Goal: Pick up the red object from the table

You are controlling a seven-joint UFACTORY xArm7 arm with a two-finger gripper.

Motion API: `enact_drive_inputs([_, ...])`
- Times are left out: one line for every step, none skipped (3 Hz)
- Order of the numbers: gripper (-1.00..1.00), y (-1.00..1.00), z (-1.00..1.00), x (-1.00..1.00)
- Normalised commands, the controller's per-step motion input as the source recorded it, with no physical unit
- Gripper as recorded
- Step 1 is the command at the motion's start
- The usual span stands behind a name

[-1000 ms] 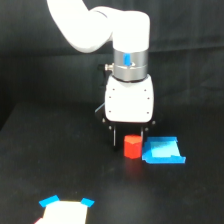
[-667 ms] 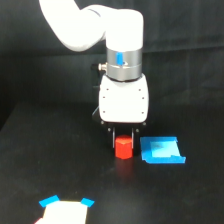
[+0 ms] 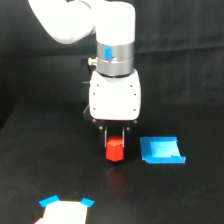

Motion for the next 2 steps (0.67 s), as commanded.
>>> enact_drive_inputs([-0.06,-1.00,1.00,-0.59])
enact_drive_inputs([-0.80,-0.89,1.00,-1.00])
